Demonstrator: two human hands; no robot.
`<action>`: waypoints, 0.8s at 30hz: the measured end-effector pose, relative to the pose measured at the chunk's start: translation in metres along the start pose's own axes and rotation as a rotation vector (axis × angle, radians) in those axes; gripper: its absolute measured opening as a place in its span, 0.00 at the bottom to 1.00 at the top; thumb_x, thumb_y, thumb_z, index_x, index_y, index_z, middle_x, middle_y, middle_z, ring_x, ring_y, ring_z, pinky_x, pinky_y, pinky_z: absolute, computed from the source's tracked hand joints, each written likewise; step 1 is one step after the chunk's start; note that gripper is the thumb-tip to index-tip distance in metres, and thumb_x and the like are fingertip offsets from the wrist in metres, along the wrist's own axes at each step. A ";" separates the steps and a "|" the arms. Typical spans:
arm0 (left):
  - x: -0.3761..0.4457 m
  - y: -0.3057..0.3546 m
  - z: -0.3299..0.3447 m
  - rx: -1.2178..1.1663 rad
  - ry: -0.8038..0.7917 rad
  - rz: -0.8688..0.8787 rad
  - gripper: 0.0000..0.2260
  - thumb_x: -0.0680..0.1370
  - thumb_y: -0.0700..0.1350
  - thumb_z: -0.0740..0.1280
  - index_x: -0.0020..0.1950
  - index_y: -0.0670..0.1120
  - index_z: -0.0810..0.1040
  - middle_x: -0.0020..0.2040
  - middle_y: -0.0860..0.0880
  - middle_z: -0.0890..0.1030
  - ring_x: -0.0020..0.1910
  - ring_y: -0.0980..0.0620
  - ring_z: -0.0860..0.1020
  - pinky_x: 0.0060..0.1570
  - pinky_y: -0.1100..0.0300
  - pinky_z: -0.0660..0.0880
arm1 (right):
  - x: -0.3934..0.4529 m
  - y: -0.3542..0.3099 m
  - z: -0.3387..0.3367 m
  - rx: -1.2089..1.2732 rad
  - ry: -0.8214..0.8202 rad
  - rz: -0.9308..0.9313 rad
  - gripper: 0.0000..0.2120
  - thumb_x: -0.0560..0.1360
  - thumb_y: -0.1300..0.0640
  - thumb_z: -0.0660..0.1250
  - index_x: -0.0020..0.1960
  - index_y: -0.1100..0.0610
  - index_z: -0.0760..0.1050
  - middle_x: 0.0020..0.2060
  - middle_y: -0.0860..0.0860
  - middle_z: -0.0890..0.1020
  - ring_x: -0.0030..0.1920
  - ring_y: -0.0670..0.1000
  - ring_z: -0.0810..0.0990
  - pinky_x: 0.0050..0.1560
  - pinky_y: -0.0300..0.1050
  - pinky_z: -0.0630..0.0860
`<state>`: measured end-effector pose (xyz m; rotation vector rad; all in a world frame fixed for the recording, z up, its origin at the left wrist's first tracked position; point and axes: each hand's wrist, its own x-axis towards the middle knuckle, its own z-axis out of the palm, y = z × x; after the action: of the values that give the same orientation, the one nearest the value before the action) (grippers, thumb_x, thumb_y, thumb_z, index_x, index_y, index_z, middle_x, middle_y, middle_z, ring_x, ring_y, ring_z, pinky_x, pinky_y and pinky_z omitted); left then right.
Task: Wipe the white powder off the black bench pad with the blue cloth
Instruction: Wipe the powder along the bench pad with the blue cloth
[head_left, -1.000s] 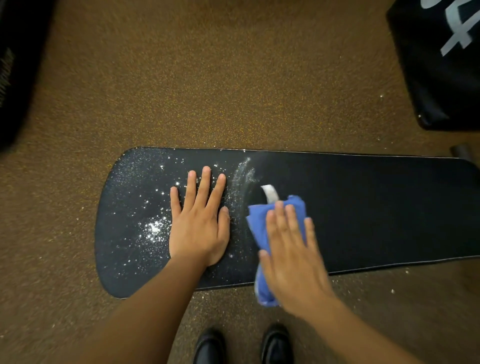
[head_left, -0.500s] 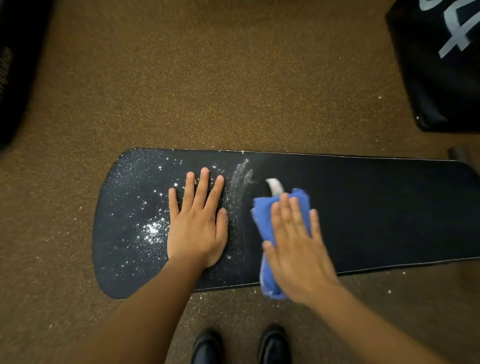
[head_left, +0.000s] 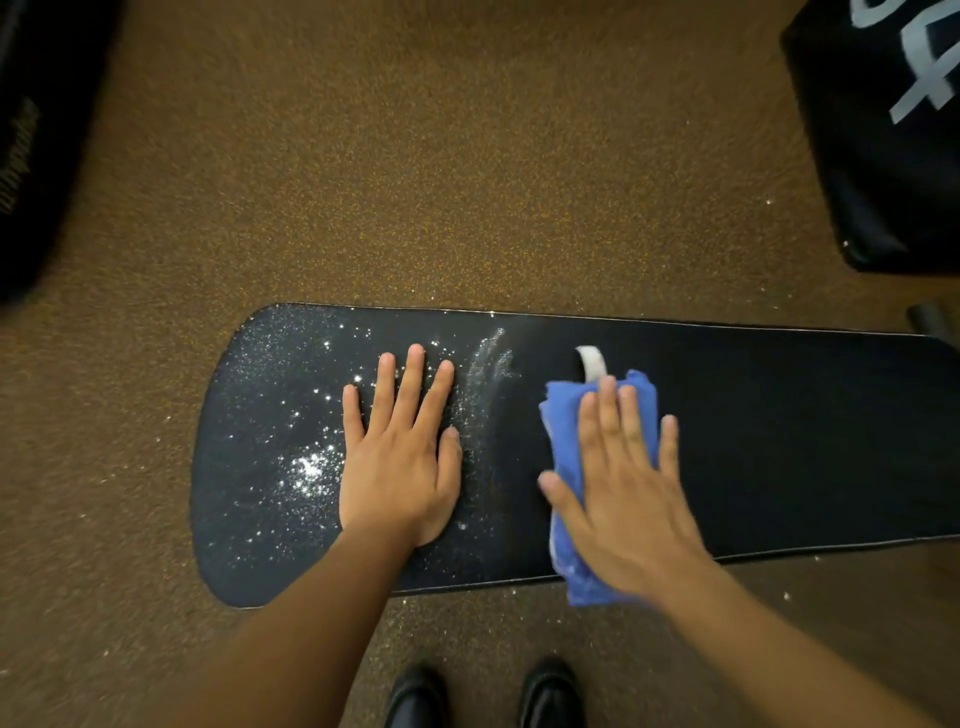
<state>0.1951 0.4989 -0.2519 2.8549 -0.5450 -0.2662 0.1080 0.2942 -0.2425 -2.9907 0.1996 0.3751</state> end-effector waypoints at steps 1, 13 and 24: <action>0.000 0.001 0.000 0.001 0.000 0.000 0.27 0.81 0.55 0.45 0.81 0.53 0.48 0.81 0.51 0.44 0.79 0.49 0.38 0.76 0.40 0.42 | 0.018 0.009 -0.005 0.008 -0.015 0.077 0.41 0.78 0.33 0.34 0.78 0.61 0.39 0.78 0.57 0.39 0.77 0.56 0.35 0.74 0.65 0.38; 0.001 -0.002 0.001 0.001 -0.011 0.004 0.27 0.81 0.54 0.45 0.81 0.53 0.49 0.81 0.51 0.44 0.79 0.50 0.39 0.76 0.40 0.42 | 0.000 -0.036 0.009 0.006 0.095 -0.109 0.33 0.81 0.43 0.44 0.78 0.65 0.50 0.78 0.62 0.50 0.78 0.62 0.46 0.75 0.63 0.50; 0.000 0.001 0.001 0.028 -0.009 -0.009 0.27 0.81 0.54 0.44 0.81 0.53 0.49 0.81 0.51 0.45 0.79 0.49 0.39 0.76 0.41 0.41 | 0.041 -0.019 -0.002 -0.023 0.120 -0.047 0.35 0.80 0.42 0.45 0.79 0.62 0.45 0.78 0.62 0.47 0.78 0.62 0.41 0.75 0.63 0.48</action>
<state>0.1951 0.4979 -0.2522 2.8849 -0.5422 -0.2758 0.1508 0.3082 -0.2490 -3.0362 0.1367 0.1952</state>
